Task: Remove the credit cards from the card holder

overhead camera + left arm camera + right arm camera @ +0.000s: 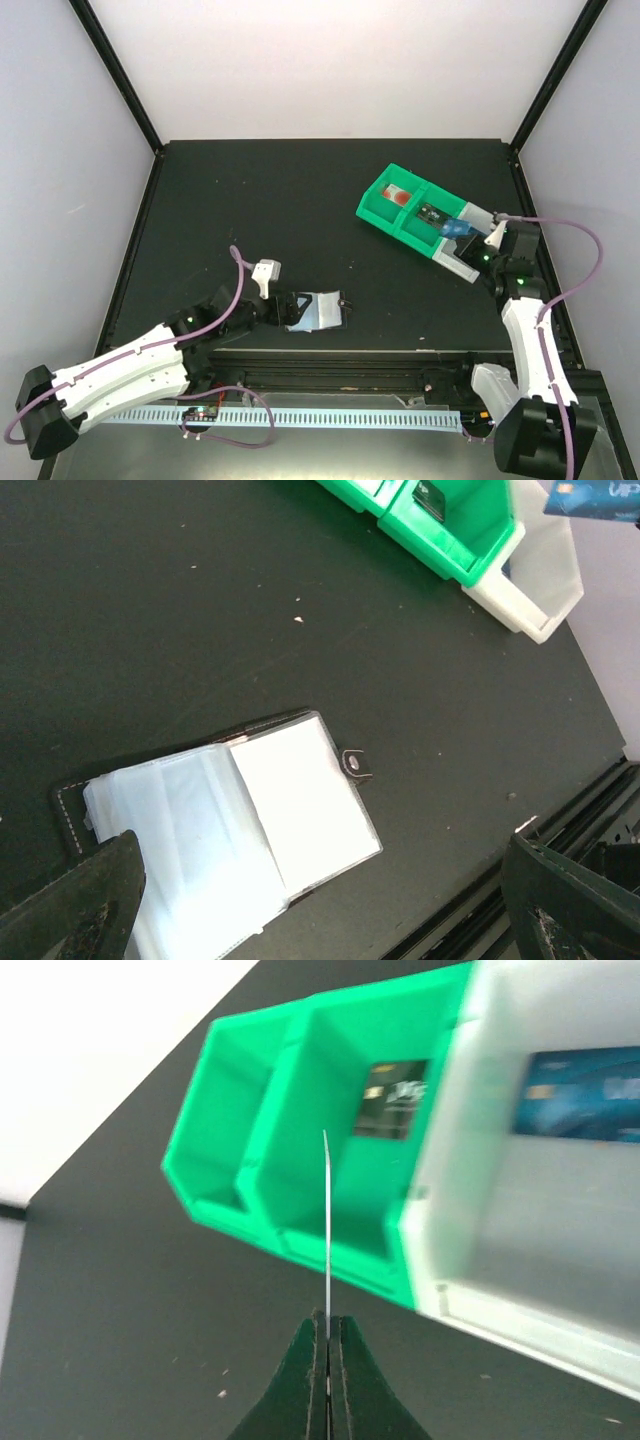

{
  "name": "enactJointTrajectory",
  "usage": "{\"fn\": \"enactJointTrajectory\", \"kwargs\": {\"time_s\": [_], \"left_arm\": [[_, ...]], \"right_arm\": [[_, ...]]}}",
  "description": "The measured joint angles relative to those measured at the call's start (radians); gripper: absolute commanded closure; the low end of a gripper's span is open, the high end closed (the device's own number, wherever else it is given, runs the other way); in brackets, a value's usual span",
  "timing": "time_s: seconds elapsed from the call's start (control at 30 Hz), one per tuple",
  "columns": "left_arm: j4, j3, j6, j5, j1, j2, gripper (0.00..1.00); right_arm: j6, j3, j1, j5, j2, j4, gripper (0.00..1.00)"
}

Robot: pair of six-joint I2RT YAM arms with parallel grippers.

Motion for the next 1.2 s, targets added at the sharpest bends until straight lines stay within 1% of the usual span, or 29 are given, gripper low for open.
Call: {"fn": "enactJointTrajectory", "kwargs": {"time_s": [0.1,0.17,0.43,0.53,0.7,0.97,1.2], "left_arm": [[0.008,-0.016,-0.003,0.008,0.016,0.000,0.01],[0.008,-0.028,-0.008,0.011,0.023,0.008,0.01],[-0.001,-0.035,-0.012,0.022,0.040,0.043,0.01],[0.000,-0.036,-0.022,0.022,0.046,0.045,0.01],[0.000,-0.046,-0.038,0.023,0.051,0.056,0.01],[0.001,-0.050,-0.046,0.029,0.056,0.063,0.01],[-0.001,-0.050,-0.053,0.031,0.056,0.062,0.01]], "right_arm": [[-0.010,0.005,-0.069,0.032,0.009,-0.026,0.99],[-0.013,0.018,-0.093,0.055,0.027,-0.040,0.99],[-0.021,0.054,-0.110,0.156,0.095,-0.037,0.99],[-0.030,0.060,-0.121,0.170,0.154,-0.029,0.99],[-0.044,0.084,-0.144,0.149,0.257,-0.005,0.99],[-0.045,0.105,-0.154,0.074,0.383,0.106,0.99],[-0.061,0.140,-0.154,0.066,0.492,0.135,0.99]]}}
